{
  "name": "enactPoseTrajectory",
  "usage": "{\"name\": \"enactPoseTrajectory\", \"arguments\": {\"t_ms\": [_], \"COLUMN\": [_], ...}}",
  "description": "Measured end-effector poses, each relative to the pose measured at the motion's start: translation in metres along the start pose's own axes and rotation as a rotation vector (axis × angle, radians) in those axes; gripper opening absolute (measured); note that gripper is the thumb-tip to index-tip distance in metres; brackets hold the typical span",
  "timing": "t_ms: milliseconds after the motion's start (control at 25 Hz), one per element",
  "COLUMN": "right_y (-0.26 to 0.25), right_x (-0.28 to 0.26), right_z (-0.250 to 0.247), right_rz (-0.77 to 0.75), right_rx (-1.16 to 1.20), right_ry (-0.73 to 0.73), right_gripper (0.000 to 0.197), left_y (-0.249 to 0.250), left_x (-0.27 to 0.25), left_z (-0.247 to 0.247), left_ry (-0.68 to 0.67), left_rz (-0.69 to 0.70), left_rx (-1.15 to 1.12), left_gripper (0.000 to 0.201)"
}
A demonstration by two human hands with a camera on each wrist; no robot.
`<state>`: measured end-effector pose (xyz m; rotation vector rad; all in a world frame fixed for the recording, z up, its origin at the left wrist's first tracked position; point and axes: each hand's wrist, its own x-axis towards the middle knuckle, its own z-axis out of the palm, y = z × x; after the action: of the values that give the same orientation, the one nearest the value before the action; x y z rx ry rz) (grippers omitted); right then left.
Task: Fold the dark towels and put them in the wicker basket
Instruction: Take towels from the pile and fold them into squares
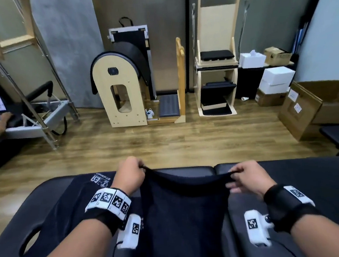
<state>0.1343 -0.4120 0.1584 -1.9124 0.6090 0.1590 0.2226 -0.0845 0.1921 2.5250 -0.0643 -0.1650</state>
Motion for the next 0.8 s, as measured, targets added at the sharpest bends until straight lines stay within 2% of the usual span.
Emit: {"name": "enactPoseTrajectory", "arguments": {"t_ms": [80, 160, 240, 320, 440, 600, 800], "right_y": [-0.07, -0.145, -0.207, -0.241, -0.238, -0.188, -0.071], "right_x": [0.028, 0.028, 0.009, -0.014, -0.028, -0.049, -0.078], "right_z": [-0.011, -0.03, -0.052, -0.07, -0.085, -0.09, -0.078], "right_rz": [-0.244, -0.478, -0.646, -0.78, -0.877, -0.814, -0.683], "right_rx": [-0.025, -0.016, 0.086, 0.148, 0.184, 0.234, 0.09], "right_ry": [0.27, 0.515, 0.654, 0.712, 0.719, 0.685, 0.58], "right_gripper": [0.025, 0.023, 0.025, 0.023, 0.02, 0.019, 0.022], "left_y": [0.038, 0.074, 0.102, 0.111, 0.115, 0.111, 0.068], "left_x": [0.027, 0.044, 0.045, 0.039, 0.013, -0.027, -0.075], "left_z": [-0.046, -0.102, -0.157, -0.191, -0.2, -0.171, -0.091], "left_ry": [0.224, 0.475, 0.719, 0.849, 0.894, 0.903, 0.707], "left_rz": [0.143, 0.279, 0.404, 0.516, 0.613, 0.698, 0.559], "left_rx": [0.075, 0.026, -0.066, -0.15, -0.147, -0.079, 0.127], "left_gripper": [0.022, 0.026, 0.027, 0.03, 0.03, 0.026, 0.017]}}
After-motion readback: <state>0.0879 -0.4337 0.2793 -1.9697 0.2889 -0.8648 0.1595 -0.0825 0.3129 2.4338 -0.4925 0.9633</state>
